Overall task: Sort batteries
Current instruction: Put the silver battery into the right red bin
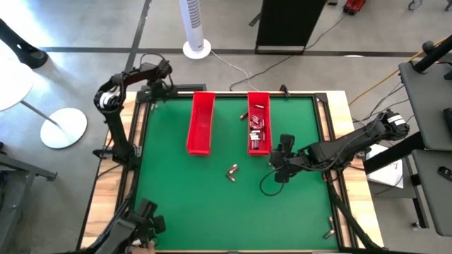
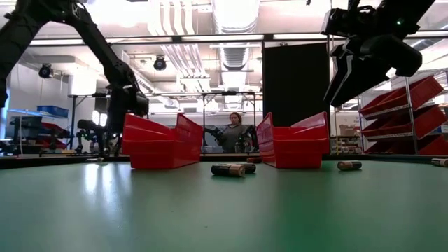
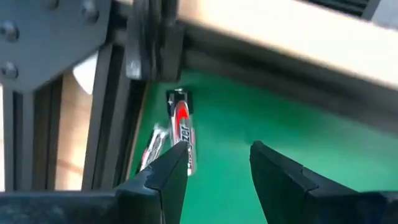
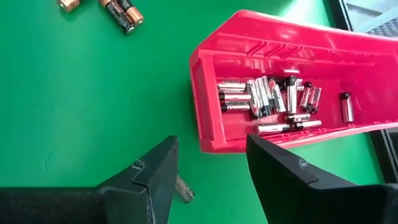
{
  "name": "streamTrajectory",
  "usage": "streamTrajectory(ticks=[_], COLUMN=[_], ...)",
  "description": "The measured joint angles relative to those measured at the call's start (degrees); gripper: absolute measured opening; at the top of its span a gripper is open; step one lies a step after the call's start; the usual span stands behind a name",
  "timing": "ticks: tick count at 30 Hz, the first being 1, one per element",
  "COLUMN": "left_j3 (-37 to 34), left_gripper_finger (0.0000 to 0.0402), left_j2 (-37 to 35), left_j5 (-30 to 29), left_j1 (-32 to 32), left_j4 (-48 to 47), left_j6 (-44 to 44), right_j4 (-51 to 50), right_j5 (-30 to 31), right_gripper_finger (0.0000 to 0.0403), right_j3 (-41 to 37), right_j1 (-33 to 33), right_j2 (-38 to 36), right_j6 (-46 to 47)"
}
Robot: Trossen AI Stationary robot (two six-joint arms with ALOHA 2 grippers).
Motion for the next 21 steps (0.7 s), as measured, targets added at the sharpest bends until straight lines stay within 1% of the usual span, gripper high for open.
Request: streamTrajectory(ticks=[8,13,17,21], left_j3=[1.4,2.0,4.8,8.2], left_gripper_finger=[0.0153,0.0153,0.0153,0.0153], left_j2=[4.3,4.9,4.6,3.0], left_j5=[-3.4,-2.5,-1.5,-2.1], left_j1=[0.2,0.2,-0.2,-0.3], left_j4=[0.3,0.0,-3.2,-9.9], left_j6=[-2.5,-1.2,-0.6,-1.9], right_j4=[1.0,1.2,1.9,2.1], right_j5=[0.0,0.0,0.0,0.0], right_gripper_finger=[0.0183,0.0177,0.0172,0.0172], right_j3=[0.0,0.0,0.0,0.0], right_j1=[0.0,0.0,-0.1,-0.4], right_j2=[0.0,0.0,0.0,0.0], right_j6=[-0.5,-1.7,-3.2,-3.5])
